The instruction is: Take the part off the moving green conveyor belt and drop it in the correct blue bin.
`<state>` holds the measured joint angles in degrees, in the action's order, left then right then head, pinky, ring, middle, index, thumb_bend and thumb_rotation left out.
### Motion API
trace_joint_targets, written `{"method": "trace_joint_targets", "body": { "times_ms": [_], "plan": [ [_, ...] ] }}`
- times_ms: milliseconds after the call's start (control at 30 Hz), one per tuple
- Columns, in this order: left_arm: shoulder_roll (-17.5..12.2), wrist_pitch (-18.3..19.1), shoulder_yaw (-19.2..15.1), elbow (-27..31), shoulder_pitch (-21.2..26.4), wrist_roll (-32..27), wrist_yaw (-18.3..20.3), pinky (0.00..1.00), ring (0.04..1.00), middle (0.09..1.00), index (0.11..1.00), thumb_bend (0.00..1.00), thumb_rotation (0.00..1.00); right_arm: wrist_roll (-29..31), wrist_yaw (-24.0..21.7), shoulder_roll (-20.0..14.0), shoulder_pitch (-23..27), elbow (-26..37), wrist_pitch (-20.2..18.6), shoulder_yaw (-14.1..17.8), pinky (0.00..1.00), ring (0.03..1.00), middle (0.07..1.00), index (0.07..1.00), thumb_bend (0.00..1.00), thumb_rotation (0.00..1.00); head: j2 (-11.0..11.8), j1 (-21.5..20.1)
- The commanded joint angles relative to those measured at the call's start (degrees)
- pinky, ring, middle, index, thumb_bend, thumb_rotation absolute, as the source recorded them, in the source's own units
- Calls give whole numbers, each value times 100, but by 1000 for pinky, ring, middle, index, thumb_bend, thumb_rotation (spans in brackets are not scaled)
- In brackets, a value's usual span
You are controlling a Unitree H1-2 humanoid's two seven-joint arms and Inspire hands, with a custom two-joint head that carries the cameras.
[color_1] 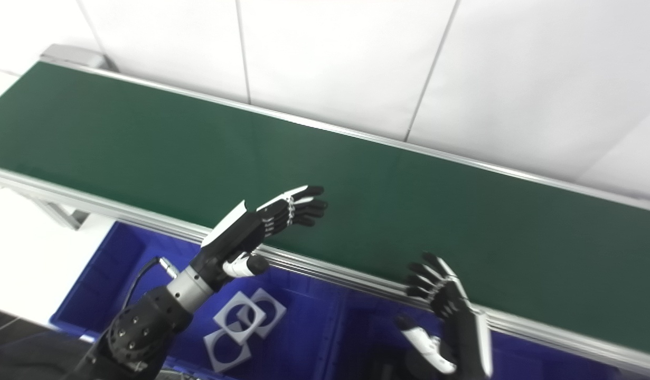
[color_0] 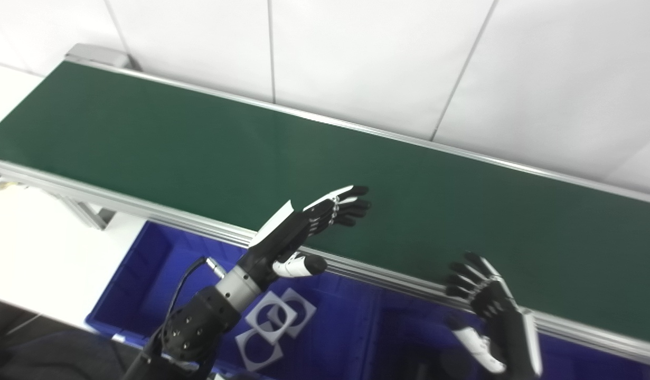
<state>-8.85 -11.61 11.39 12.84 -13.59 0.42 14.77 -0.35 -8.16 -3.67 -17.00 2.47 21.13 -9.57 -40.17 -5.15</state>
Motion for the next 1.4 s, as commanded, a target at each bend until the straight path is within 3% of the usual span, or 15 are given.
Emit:
{"method": "trace_joint_targets", "body": {
  "times_ms": [0, 100, 300, 500, 800, 967, 1133, 1267, 1367],
  "plan": [
    [70, -444, 65, -217, -8, -145, 36, 783, 820, 851, 896, 941, 880, -108, 37, 100, 3, 78, 323, -62, 637, 714, 767, 839, 724, 496, 0, -63],
    [113, -739, 98, -649, -14, -241, 57, 772, 814, 845, 885, 928, 886, -286, 97, 222, 4, 31, 317, -156, 647, 722, 773, 841, 721, 487, 12, -699],
    [106, -1194, 180, -1362, -23, -409, 248, 772, 805, 831, 858, 877, 912, -686, 285, 479, 58, -93, 249, -311, 655, 721, 773, 844, 737, 498, -17, -1175],
    [66, -1431, 158, -1619, 19, -438, 301, 779, 807, 834, 856, 868, 891, -801, 355, 556, 75, -103, 193, -333, 657, 728, 781, 847, 734, 503, -113, -1091],
    [220, -1488, -1, -1706, 53, -454, 194, 777, 812, 835, 859, 871, 846, -685, 337, 502, 119, -66, 153, -315, 671, 736, 779, 845, 726, 504, -242, -942],
    [291, -1523, -147, -1690, 82, -451, 135, 774, 813, 835, 858, 845, 830, -745, 380, 525, 188, -46, 101, -318, 668, 735, 779, 842, 720, 522, -477, -1034],
    [303, -1463, -260, -1547, 111, -391, 51, 759, 802, 824, 846, 847, 778, -806, 437, 578, 266, 64, -22, -324, 660, 727, 778, 836, 717, 563, -851, -1137],
    [287, -1320, -298, -1384, 151, -359, 54, 756, 803, 821, 836, 834, 760, -892, 513, 610, 278, 219, -82, -310, 644, 713, 764, 830, 707, 576, -988, -1096],
    [260, -1208, -308, -1228, 177, -355, 72, 748, 797, 818, 828, 822, 761, -1005, 580, 631, 155, 501, -180, -300, 635, 711, 761, 826, 688, 592, -1268, -956]
  ]
}}
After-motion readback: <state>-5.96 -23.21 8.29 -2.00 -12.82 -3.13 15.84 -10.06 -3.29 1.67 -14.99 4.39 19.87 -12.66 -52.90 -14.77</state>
